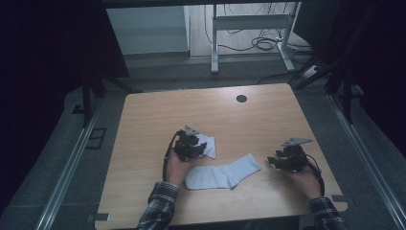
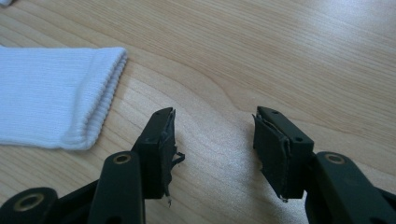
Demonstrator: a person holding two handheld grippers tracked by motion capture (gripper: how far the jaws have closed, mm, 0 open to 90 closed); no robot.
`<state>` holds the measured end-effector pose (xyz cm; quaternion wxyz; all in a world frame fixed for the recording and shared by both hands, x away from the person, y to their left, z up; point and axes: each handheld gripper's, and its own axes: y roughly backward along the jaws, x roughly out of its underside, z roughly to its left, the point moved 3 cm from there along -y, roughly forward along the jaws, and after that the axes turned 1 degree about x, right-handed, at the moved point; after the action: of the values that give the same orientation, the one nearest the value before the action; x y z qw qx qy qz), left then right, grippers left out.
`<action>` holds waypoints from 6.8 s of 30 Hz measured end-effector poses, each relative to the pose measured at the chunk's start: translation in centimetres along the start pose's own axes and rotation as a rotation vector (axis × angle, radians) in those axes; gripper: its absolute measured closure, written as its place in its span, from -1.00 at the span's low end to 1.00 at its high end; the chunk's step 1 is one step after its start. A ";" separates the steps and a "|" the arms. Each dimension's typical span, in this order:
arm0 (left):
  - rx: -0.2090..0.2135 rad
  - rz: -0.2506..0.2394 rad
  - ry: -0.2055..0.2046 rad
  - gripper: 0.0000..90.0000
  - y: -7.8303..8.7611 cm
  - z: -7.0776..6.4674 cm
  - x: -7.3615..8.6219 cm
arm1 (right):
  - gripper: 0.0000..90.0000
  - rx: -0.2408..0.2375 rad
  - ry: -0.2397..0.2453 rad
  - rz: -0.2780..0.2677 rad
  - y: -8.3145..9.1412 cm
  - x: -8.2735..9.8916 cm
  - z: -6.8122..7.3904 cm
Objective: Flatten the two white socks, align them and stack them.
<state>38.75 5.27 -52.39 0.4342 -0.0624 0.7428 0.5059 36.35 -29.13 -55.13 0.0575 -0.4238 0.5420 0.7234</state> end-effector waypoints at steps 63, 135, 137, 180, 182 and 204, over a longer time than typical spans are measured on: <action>-0.092 0.026 0.007 0.06 -1.1 0.8 -0.1 | -0.03 0.006 0.024 -0.016 -0.1 0.2 0.4; -0.016 0.000 0.002 0.08 4.7 4.0 8.7 | 0.10 -0.118 0.036 -0.050 -3.4 -6.6 7.7; -0.026 0.006 -0.004 0.08 4.6 4.0 8.7 | 0.10 -0.122 0.042 -0.042 -4.2 -7.2 8.5; -0.024 -0.101 -0.001 0.85 7.9 4.0 5.2 | 0.82 -0.084 0.036 -0.056 -1.4 -7.9 5.7; -0.016 -0.099 -0.018 0.85 8.6 3.4 5.0 | 0.82 -0.087 0.042 -0.061 -0.4 -7.9 5.7; 0.027 0.041 -0.100 0.80 8.6 -2.1 9.5 | 0.81 -0.150 0.083 0.093 1.5 -3.2 6.3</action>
<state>27.11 11.05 -52.86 0.4610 -0.0159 0.7282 0.5069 34.10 -23.32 -51.54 -0.0305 -0.4307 0.5072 0.7459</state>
